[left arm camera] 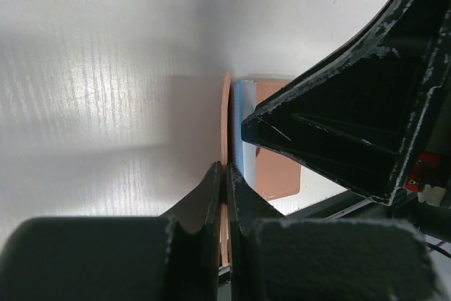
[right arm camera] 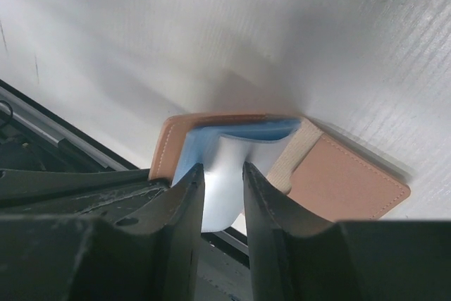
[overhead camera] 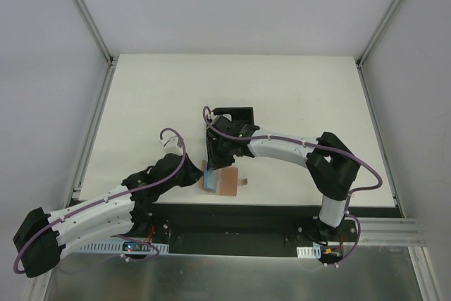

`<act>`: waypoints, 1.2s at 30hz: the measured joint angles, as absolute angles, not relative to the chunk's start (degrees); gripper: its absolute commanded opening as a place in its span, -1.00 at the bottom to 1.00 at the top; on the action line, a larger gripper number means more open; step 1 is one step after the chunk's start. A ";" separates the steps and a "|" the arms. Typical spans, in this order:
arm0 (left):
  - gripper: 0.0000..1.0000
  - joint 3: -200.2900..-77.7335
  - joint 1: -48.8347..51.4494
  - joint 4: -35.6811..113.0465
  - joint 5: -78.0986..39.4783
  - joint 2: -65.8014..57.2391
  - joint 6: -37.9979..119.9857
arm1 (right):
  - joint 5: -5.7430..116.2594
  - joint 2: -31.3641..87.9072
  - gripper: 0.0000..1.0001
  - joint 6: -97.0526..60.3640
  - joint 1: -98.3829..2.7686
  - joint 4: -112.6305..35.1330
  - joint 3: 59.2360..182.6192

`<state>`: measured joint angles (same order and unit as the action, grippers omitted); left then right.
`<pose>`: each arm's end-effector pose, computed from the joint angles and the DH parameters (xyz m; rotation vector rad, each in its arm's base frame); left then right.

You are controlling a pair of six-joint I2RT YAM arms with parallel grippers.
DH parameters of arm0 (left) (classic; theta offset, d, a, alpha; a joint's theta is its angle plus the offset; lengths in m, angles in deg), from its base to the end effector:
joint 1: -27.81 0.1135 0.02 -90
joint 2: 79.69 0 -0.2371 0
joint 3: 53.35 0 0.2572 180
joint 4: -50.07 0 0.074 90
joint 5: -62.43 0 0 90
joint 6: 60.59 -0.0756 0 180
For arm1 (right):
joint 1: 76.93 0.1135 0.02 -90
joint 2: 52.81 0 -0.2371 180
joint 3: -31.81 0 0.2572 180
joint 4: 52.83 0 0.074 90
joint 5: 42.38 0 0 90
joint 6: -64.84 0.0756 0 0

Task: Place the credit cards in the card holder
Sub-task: Open the card holder at the center of the board.

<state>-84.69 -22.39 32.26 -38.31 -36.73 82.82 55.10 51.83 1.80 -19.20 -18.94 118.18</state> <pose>0.1565 -0.1658 0.1504 -0.1825 2.1974 -0.8825 0.2135 0.3566 0.1446 -0.7580 2.5317 0.7377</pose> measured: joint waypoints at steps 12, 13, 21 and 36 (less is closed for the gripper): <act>-1.00 -84.69 -22.39 31.54 -38.29 -37.32 82.80 | 53.53 52.77 -0.42 0.64 -19.13 -15.31 118.46; -1.00 -84.67 -22.39 31.54 -38.29 -37.34 82.78 | 53.07 52.88 -0.42 0.25 -19.09 -14.39 118.72; -1.00 -84.69 -22.39 31.58 -38.07 -37.45 82.28 | 50.78 53.89 -0.42 -1.56 -18.83 -10.18 119.49; -1.00 -84.69 -22.39 32.68 -36.48 -37.43 80.92 | 50.67 48.44 -0.23 -1.11 -18.65 -12.86 117.59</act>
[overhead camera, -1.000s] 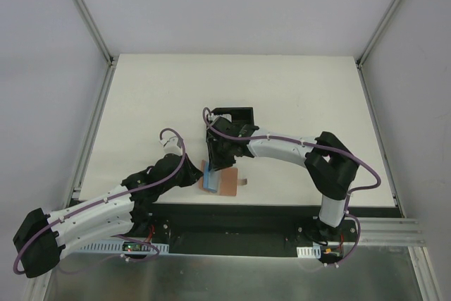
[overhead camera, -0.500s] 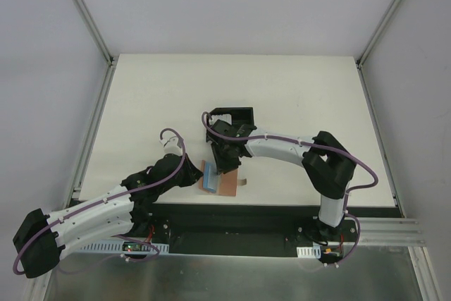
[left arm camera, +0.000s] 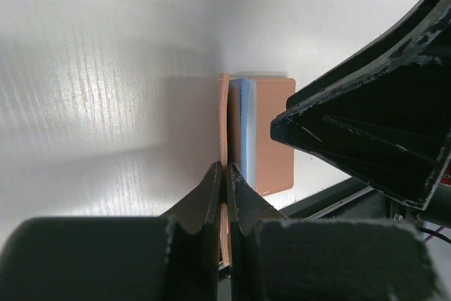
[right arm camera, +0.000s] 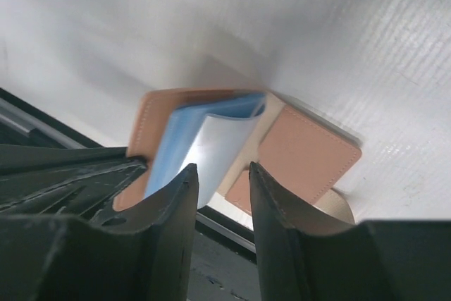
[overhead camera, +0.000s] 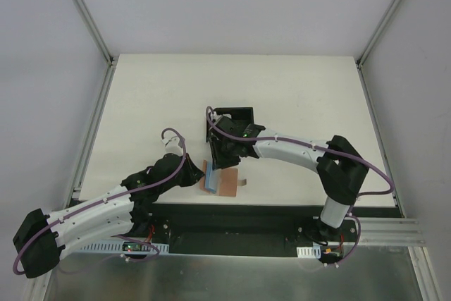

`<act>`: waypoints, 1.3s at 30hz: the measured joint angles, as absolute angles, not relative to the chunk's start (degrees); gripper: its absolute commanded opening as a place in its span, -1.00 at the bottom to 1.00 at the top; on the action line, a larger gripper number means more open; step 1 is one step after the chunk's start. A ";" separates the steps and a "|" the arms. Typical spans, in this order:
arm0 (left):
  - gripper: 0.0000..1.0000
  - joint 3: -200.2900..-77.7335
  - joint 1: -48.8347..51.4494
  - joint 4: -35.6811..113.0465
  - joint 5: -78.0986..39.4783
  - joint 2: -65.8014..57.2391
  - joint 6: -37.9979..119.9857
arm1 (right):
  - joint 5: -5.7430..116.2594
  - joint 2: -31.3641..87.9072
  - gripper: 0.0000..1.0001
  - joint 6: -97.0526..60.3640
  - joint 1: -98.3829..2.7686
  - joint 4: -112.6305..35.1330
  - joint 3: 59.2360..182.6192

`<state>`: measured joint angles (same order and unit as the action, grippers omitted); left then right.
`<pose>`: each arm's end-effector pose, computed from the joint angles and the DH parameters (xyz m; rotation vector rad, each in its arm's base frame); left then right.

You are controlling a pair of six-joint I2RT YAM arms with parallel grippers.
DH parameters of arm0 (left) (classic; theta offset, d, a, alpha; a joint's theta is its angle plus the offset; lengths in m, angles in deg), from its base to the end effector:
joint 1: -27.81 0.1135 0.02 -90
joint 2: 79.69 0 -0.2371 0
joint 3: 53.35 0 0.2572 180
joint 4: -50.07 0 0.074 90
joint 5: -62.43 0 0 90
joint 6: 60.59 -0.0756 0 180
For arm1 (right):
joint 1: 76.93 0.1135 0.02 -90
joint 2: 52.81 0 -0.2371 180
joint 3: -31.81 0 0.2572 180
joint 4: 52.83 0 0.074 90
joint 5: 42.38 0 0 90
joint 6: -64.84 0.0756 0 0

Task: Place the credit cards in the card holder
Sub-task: Open the card holder at the center of the board.

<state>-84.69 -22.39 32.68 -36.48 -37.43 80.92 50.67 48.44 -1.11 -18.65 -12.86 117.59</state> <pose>0.1549 -0.1676 0.1537 -0.1270 2.1902 -0.9072 0.2063 0.3415 0.1543 -0.8034 2.5343 0.5977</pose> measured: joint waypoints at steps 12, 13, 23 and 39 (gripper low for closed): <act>-1.00 -84.69 -22.39 32.81 -36.19 -37.43 80.92 | 54.73 49.12 -0.21 0.40 -18.65 -17.32 117.56; -1.00 -84.69 -22.39 32.81 -36.11 -37.43 80.92 | 55.04 49.51 -0.22 0.51 -18.65 -17.52 117.56; -1.00 -84.69 -22.39 32.81 -35.93 -37.43 80.94 | 55.61 49.78 -0.18 0.71 -18.65 -20.01 114.81; -1.00 -84.69 -22.39 32.83 -35.93 -37.43 80.94 | 55.54 47.96 -0.21 0.93 -18.72 -21.04 113.30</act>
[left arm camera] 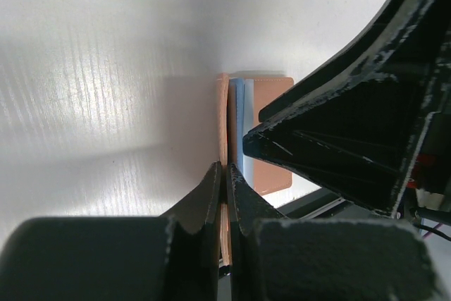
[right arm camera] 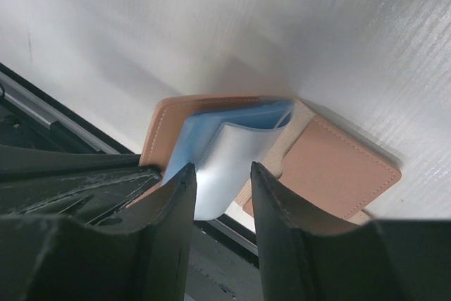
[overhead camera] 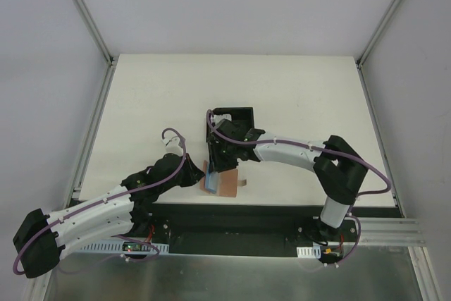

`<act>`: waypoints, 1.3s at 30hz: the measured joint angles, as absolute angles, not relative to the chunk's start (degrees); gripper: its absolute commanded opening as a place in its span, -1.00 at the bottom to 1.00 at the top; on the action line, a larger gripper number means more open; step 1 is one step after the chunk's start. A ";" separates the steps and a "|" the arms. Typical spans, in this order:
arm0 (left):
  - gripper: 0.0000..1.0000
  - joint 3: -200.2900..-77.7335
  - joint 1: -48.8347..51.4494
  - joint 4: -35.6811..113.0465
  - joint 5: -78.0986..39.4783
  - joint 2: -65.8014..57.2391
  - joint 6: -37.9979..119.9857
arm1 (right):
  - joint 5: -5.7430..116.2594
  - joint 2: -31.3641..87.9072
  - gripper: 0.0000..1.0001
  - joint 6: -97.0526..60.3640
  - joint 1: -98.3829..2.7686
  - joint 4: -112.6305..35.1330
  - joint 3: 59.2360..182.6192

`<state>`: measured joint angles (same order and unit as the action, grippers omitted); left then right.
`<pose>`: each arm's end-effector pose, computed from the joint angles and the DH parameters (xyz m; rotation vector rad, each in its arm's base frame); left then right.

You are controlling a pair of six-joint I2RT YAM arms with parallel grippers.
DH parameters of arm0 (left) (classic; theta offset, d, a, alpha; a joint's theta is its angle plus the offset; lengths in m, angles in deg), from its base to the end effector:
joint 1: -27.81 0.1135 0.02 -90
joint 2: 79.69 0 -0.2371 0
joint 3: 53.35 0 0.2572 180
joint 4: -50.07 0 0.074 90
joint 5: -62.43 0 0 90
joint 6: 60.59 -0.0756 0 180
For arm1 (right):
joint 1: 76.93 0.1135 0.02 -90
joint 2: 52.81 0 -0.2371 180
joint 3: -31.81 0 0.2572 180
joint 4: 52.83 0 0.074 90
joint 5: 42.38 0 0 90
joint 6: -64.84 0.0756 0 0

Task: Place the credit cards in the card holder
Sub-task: Open the card holder at the center of the board.

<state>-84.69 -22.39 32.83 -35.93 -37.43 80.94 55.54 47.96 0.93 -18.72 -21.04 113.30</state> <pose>0.1545 -0.1683 0.1540 -0.1215 2.1919 -0.9178 0.2022 0.3460 0.1457 -0.7880 2.5052 0.7574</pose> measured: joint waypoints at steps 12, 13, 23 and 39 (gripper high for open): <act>-1.00 -84.69 -22.39 32.79 -35.89 -37.43 80.75 | 56.22 50.87 -0.06 0.91 -18.72 -20.45 114.11; -1.00 -84.71 -22.39 32.81 -35.73 -37.43 80.61 | 56.04 50.87 -0.03 0.88 -18.67 -19.90 114.57; -1.00 -85.37 -22.39 32.44 -35.52 -37.38 79.50 | 51.50 53.08 0.00 -0.80 -16.60 -11.55 121.69; -1.00 -85.37 -22.39 32.37 -35.21 -38.30 79.56 | 42.84 55.68 -0.06 -3.05 -14.19 -1.89 125.45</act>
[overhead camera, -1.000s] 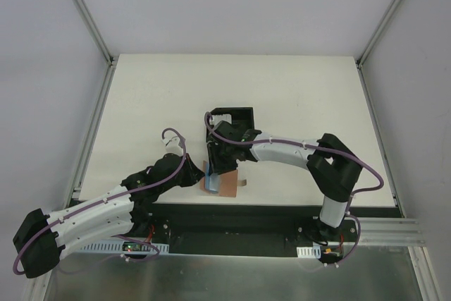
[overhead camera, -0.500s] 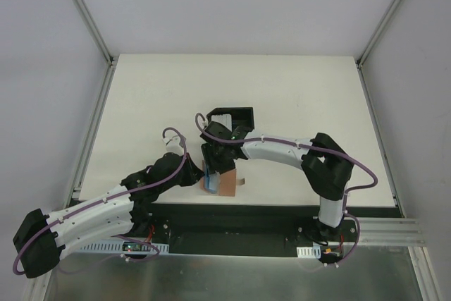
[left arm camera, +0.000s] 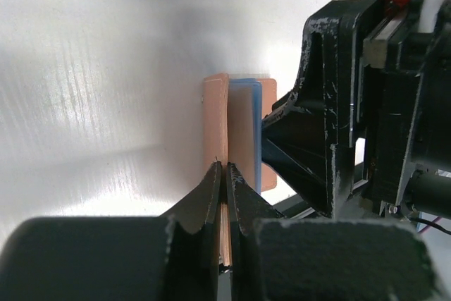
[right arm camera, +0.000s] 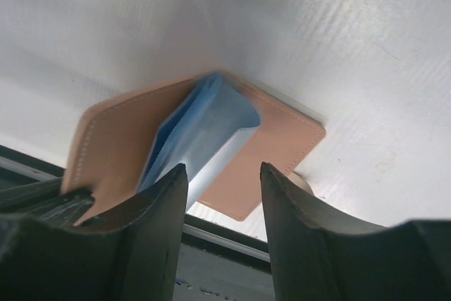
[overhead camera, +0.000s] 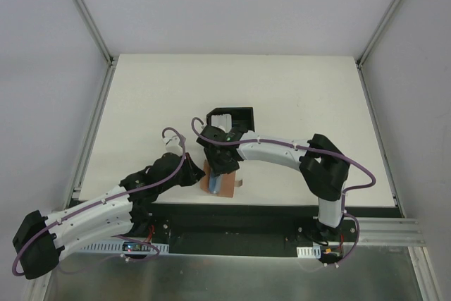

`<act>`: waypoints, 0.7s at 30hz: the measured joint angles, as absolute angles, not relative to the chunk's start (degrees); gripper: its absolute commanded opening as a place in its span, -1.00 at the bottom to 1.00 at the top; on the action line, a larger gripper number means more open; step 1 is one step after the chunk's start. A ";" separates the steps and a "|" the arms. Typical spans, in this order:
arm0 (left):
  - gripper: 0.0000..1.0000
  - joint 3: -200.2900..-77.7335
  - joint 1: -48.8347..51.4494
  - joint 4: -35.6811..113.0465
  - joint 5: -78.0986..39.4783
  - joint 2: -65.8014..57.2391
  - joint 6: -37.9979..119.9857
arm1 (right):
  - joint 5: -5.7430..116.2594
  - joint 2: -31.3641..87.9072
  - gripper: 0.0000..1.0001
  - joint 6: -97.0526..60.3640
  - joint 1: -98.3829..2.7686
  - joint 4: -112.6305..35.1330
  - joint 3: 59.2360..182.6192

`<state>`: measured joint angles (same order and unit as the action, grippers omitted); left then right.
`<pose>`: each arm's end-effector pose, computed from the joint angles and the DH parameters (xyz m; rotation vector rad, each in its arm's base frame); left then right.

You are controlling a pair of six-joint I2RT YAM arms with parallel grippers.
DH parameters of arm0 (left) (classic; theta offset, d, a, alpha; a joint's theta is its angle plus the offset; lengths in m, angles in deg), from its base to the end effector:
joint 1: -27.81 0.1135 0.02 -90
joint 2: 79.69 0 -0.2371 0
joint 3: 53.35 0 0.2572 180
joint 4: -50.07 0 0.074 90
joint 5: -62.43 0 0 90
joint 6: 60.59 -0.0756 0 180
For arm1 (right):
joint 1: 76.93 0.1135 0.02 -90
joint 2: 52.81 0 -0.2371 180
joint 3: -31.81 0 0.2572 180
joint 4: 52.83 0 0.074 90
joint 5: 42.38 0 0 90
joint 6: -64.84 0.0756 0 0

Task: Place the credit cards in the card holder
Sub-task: Open the card holder at the center of the board.

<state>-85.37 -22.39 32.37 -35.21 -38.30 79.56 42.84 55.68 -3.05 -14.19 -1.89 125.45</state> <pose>0.1540 -0.1691 0.1606 -0.0880 2.1761 -0.9297 0.1911 0.3572 0.1362 -0.9341 2.5943 0.3140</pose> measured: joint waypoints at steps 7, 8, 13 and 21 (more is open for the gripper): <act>-1.00 -85.17 -22.39 32.46 -35.23 -39.18 80.05 | 40.87 55.68 -0.19 -3.38 -14.08 0.32 125.15; -1.00 -84.97 -22.39 32.57 -35.25 -39.22 80.22 | 40.77 55.68 -0.19 -3.38 -14.11 0.40 125.06; -1.00 -84.25 -22.39 33.55 -35.32 -39.26 81.69 | 40.72 55.68 -0.29 -3.38 -14.08 0.36 123.75; -1.00 -81.28 -22.39 35.78 -35.82 -39.92 84.61 | 40.74 55.68 -0.30 -3.36 -14.11 0.34 122.02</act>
